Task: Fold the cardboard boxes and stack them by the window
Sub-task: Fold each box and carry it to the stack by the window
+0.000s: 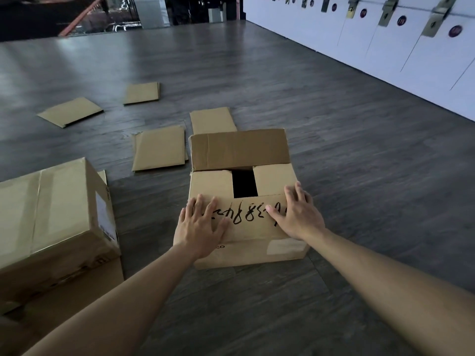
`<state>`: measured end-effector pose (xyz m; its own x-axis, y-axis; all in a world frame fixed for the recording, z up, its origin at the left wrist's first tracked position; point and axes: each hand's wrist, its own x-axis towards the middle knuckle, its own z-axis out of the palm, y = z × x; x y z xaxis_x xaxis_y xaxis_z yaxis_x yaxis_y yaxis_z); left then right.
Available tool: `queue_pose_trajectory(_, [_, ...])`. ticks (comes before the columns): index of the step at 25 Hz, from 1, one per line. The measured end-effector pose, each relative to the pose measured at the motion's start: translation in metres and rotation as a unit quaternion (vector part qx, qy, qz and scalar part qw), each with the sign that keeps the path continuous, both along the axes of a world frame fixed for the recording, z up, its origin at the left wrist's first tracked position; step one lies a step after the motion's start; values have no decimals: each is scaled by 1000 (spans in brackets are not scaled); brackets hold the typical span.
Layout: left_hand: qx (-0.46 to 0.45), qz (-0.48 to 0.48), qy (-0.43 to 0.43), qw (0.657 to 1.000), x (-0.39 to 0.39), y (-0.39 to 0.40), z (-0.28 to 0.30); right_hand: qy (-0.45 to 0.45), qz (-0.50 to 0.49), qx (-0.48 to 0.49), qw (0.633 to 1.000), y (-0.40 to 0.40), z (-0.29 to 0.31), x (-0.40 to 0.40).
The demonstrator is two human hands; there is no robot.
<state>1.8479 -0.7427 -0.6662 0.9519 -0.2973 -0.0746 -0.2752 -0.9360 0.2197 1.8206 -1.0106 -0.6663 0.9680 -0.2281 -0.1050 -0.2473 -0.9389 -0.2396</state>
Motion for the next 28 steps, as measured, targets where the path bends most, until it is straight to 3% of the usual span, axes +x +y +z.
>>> queue_pose_trajectory(6, [57,-8,-57,997,-20,9,17,-13,19,-10,1000,2,0,-38])
queue_pose_trajectory(11, [5,115,-18,993,10,23,29,-15,25,-14,999,9,-1,-51])
queue_pose_trajectory(16, [-154,220,27,963,59,24,36,-25,14,-24,999,7,-8,-51])
queue_pose_trajectory(22, [-326,199,49,923,86,7,30,-31,15,-43,999,7,-13,-48])
queue_pose_trajectory(28, [-490,223,74,839,99,-5,39,-34,24,-39,998,5,-12,-48])
